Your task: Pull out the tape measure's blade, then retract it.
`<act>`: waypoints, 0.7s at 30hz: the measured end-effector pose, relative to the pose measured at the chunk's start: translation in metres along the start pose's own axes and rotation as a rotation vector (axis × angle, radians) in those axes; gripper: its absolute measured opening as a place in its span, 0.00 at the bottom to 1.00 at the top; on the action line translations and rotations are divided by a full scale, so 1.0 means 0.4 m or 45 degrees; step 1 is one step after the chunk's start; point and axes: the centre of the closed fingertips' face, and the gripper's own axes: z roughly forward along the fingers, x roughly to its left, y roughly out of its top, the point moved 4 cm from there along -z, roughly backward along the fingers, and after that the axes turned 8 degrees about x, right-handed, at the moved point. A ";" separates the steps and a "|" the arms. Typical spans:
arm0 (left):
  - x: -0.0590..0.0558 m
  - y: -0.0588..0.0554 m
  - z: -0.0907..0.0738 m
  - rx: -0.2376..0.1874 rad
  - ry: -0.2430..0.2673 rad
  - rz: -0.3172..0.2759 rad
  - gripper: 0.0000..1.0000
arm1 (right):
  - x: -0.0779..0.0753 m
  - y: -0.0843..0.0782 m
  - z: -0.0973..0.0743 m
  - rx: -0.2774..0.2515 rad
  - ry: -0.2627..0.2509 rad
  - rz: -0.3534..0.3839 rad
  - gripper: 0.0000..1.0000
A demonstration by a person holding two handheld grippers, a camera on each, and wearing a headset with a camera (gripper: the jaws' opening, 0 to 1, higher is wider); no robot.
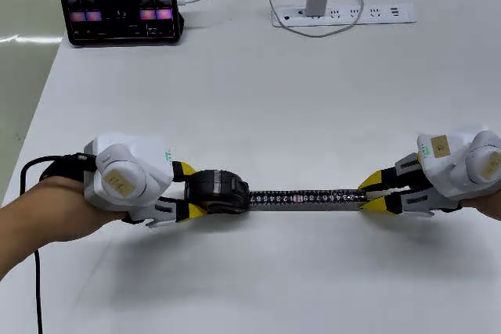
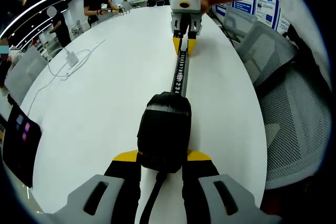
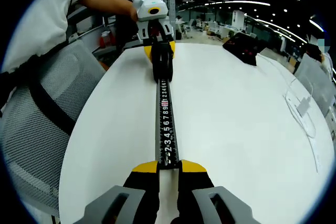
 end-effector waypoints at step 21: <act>-0.001 0.001 0.000 -0.001 0.002 0.003 0.24 | -0.001 -0.036 -0.026 0.051 -0.010 -0.005 0.08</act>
